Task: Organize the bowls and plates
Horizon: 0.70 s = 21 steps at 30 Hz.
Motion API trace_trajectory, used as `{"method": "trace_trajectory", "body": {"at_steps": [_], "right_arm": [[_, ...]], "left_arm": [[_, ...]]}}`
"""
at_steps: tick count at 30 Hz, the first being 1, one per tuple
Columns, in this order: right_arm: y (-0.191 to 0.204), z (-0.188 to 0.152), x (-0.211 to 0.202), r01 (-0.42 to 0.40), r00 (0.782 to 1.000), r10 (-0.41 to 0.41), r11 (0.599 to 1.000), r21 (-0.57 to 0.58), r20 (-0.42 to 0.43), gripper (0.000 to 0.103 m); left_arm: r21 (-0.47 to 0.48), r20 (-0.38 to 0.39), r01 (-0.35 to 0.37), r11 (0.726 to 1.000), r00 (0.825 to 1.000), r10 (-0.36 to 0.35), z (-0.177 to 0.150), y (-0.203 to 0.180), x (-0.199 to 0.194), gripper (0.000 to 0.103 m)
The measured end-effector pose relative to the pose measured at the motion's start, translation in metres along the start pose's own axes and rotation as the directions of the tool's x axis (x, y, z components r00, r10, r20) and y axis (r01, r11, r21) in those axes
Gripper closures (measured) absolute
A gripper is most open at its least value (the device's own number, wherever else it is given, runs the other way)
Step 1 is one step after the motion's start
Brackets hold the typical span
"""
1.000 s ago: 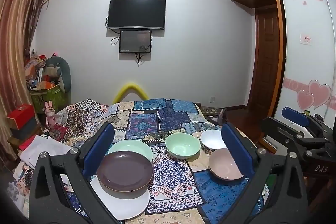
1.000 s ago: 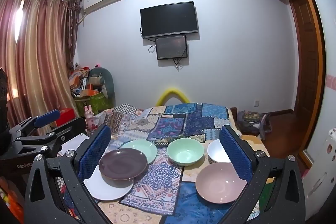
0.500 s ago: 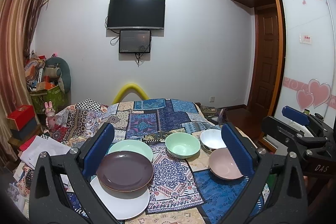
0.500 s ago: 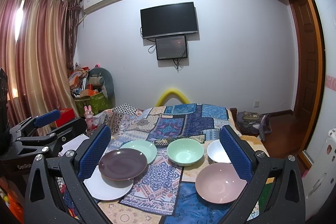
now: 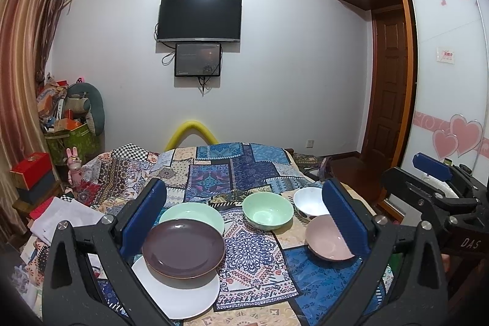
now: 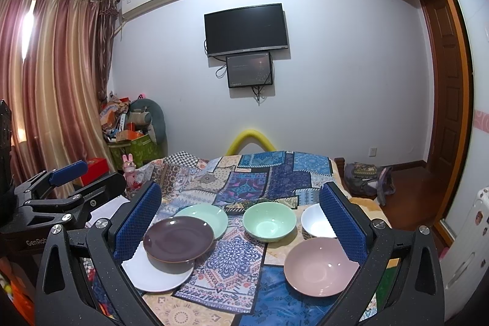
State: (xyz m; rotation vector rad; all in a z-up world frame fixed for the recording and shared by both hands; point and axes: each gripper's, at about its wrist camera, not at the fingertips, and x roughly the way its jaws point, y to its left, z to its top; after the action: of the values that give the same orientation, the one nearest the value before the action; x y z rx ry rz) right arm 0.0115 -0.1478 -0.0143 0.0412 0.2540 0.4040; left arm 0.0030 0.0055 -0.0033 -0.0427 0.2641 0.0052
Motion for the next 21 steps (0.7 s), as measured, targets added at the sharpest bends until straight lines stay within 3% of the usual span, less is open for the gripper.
{"method": "trace_trajectory", "body": {"at_steps": [21], "right_arm": [[0.0003, 0.0005, 0.0013, 0.004, 1.0, -0.004, 1.0, 0.001, -0.005, 0.0]], "left_arm": [[-0.001, -0.012, 0.013, 1.0, 1.0, -0.013, -0.0014, -0.0011, 0.0034, 0.0]]}}
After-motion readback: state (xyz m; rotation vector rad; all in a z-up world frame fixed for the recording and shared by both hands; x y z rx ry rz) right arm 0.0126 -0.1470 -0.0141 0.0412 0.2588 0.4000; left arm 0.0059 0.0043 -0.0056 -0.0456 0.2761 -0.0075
